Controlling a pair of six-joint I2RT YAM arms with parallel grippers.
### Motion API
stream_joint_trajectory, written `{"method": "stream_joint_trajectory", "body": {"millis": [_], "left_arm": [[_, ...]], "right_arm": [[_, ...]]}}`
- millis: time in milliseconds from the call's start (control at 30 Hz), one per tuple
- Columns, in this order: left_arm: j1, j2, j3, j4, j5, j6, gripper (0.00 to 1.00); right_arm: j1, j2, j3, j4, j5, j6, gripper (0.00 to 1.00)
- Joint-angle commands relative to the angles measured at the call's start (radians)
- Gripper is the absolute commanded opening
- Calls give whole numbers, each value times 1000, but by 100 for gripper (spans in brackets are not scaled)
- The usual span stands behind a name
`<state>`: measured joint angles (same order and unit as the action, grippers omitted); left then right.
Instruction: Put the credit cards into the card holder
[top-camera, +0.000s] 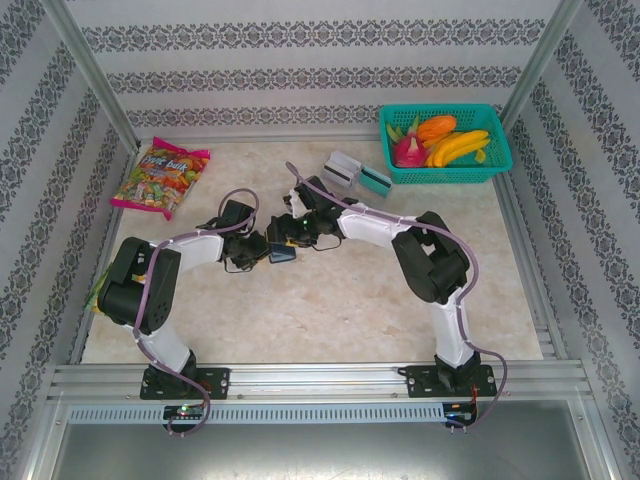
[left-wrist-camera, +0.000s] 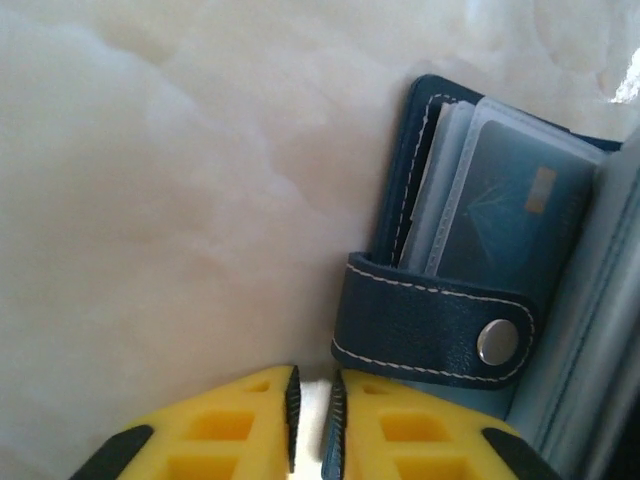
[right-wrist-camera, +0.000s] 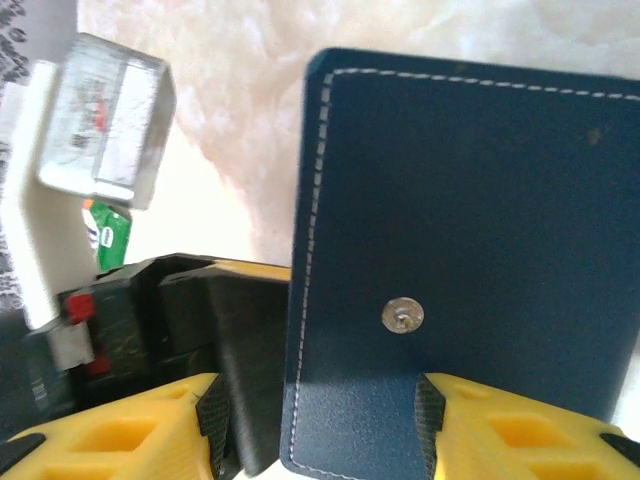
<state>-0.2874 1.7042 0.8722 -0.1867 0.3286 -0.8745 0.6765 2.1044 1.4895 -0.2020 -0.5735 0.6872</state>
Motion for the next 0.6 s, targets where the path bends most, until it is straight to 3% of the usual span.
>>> {"method": "stream_joint_trajectory", "body": {"millis": [0,167,567], "left_arm": [[-20,-4,17,-131,6,7,28],[-4,-31,49,-160,-22,18,34],[81,-93,128,-231,-48,60,36]], "right_arm": [[-10,40,48,-86,-5,-63,54],[-24,32,43,-90,-19,-76,54],[-29,73,122,-221,-3,-164,55]]}}
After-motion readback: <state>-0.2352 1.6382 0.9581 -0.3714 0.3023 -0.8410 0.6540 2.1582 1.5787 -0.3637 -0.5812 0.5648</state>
